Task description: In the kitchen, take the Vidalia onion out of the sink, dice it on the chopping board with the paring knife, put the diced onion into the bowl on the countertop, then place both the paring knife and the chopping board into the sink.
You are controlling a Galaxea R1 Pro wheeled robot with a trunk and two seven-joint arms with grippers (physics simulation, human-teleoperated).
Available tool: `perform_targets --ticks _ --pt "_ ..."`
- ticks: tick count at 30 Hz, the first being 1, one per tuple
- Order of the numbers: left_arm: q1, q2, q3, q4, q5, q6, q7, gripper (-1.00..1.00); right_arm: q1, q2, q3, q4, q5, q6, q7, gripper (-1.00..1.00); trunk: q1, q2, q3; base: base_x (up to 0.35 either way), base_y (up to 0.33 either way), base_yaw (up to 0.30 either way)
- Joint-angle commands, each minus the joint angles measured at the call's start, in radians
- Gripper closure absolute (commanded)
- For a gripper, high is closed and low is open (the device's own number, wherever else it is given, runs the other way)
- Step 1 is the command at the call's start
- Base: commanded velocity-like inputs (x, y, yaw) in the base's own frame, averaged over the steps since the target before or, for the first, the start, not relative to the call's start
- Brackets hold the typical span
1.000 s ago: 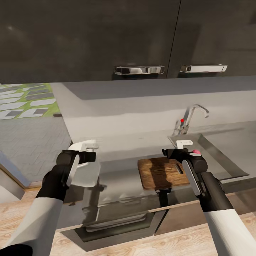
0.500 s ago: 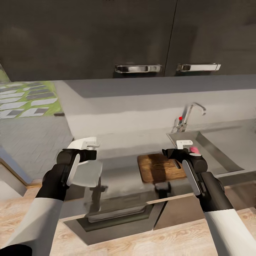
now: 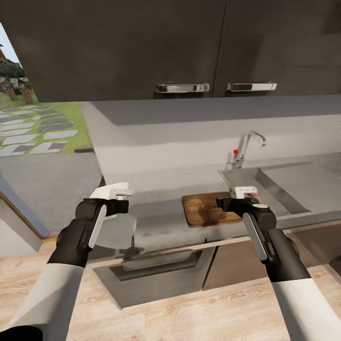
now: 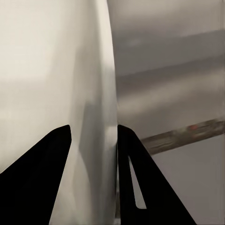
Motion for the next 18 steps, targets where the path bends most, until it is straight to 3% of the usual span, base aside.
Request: perform_targets --ticks 1,9,18 --pt "-0.001 0.000 0.000 -0.001 -0.002 0.004 -0.002 1.00 -0.001 -0.001 0.002 -0.001 -0.010 0.004 -0.010 -1.00 0.000 -0.002 -0.002 -0.057 0.000 0.000" --pt "-0.001 0.000 0.000 -0.001 -0.002 0.004 -0.002 1.00 -0.001 -0.001 0.002 -0.001 -0.010 0.004 -0.010 -1.00 0.000 -0.002 -0.002 -0.022 0.000 -0.023" --pt "-0.001 0.000 0.000 -0.001 -0.001 0.003 -0.002 1.00 -0.001 -0.001 0.002 -0.001 -0.010 0.004 -0.010 -1.00 0.000 -0.002 -0.002 -0.003 0.000 -0.197"
